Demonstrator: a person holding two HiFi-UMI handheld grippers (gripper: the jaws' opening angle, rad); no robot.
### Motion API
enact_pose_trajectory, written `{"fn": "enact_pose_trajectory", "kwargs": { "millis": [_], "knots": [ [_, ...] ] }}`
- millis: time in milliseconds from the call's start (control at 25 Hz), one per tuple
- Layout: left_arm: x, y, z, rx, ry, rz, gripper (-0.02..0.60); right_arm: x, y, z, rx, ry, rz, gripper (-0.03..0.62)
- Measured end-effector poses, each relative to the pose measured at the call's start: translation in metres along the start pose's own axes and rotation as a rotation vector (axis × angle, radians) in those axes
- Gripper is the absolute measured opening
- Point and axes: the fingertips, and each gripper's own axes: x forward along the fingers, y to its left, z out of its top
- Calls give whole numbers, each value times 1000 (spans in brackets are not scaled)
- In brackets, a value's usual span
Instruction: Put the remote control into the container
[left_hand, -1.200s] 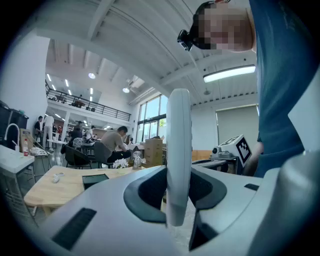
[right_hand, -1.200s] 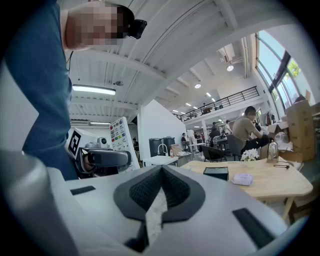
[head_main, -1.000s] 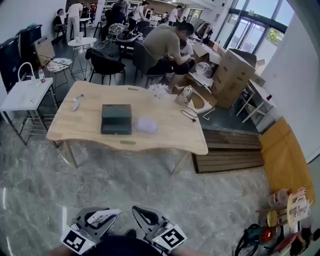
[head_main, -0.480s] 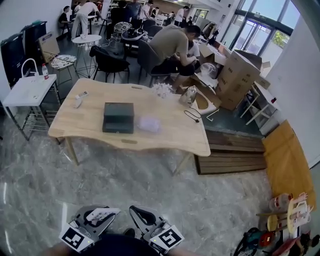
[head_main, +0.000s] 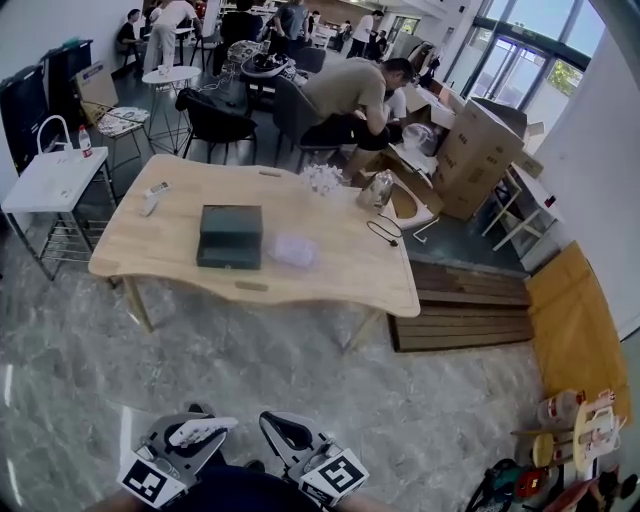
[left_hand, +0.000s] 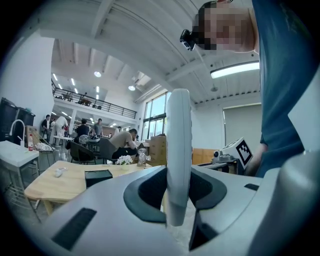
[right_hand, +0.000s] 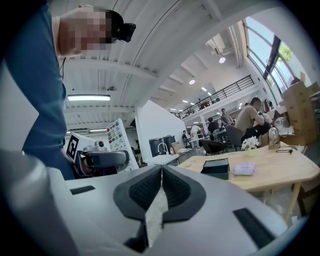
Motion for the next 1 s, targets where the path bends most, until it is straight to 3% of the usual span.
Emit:
{"fn": "enact_pose_trajectory", "kwargs": {
  "millis": [320, 1000],
  "knots": [
    [38, 64, -1, -15, -9, -38, 235, 56, -40, 7, -35, 6, -39, 18],
    [107, 296, 22, -23, -3, -140, 235, 251, -127, 40, -40, 52, -170, 18]
  ]
}}
